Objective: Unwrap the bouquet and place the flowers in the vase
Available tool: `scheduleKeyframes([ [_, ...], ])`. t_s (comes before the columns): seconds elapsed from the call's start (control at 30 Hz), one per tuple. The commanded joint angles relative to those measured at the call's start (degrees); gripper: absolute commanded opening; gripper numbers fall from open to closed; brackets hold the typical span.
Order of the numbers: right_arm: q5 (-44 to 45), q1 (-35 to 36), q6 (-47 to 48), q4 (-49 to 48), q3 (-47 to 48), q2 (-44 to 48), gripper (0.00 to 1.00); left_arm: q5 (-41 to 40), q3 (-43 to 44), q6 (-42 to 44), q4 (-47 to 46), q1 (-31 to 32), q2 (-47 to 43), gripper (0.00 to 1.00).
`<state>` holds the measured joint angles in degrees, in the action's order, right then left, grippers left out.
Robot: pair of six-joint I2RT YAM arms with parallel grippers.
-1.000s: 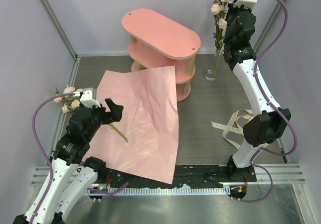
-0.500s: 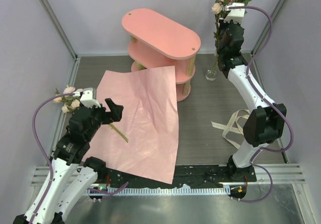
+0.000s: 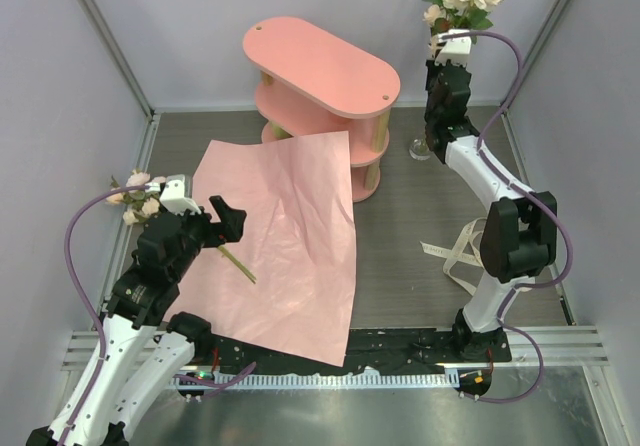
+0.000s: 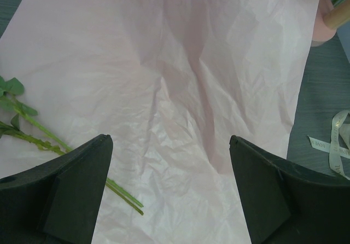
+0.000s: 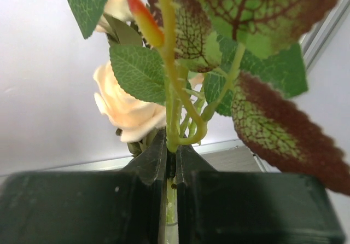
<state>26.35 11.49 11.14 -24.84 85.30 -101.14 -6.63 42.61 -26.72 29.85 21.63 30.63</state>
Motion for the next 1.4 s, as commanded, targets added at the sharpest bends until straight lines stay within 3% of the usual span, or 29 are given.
scheduleKeyframes([
  [0.0,1.6,-0.32,-1.99,-6.36,-1.62,0.51,0.02,0.22,0.54,0.53,-2.69,-0.44,0.22,0.92],
  [0.27,1.42,-0.24,-3.14,-8.3,-4.53,0.42,0.08,0.31,0.54,0.53,-2.69,-0.62,0.22,0.92],
  [0.37,1.69,-0.24,-3.22,-4.79,-3.82,1.64,0.29,0.3,0.46,0.53,-2.69,-0.8,0.22,0.92],
  [0.4,2.3,-0.24,-4.62,-3.47,-3.65,2.35,0.42,0.31,0.46,0.44,-2.77,-0.97,0.22,0.92],
  [0.47,4.84,-0.24,-6.82,1.18,-3.64,4.71,0.55,0.83,0.37,0.44,-2.86,-1.32,0.22,0.92],
  [0.5,5.46,-0.24,-9.61,3.02,-3.65,7.34,0.69,1.01,0.37,0.35,-2.86,-1.59,0.3,0.92],
  [0.57,5.64,-0.32,-12.79,11.1,-2.95,9.55,0.76,1.36,0.28,0.35,-3.04,-2.03,0.39,0.92],
  [0.6,5.47,-0.15,-14.37,14.44,-2.42,11.74,0.87,1.36,0.28,0.27,-2.86,-2.55,0.39,0.92],
  [0.63,5.29,-0.23,-17.26,20.73,-1.81,12.72,0.9,1.36,0.19,0.18,-3.04,-2.64,0.48,0.92],
  [0.73,6.09,-0.24,-24.28,35.15,-1.62,16.83,0.91,1.45,0.1,0.09,-2.86,-3.08,0.65,0.92],
  [0.87,2.4,-0.24,-30.18,42.14,-10.22,24.84,0.91,1.27,0.02,0.0,-2.86,-3.26,1.36,0.92],
  [1.0,-11.9,-0.15,-37.58,44.09,-22.87,34.06,0.92,-0.04,0.02,-0.61,-2.34,-3.26,2.41,0.92],
  [1.03,-19.42,0.55,-38.98,42.26,-29.16,35.82,0.92,-1.18,0.02,-0.96,-2.07,-3.26,2.68,0.92],
  [1.1,-23.0,2.83,-42.49,41.1,-34.82,41.36,0.93,-2.68,0.02,-2.27,-1.38,-3.26,3.9,0.92],
  [1.23,-24.42,15.29,-46.99,38.29,-46.25,50.15,0.93,-9.08,1.68,-5.62,2.57,-3.35,9.78,0.92],
  [1.37,-19.68,29.96,-49.1,39.52,-49.08,54.99,0.93,-13.06,5.28,-10.54,8.9,-5.1,20.14,0.92],
])
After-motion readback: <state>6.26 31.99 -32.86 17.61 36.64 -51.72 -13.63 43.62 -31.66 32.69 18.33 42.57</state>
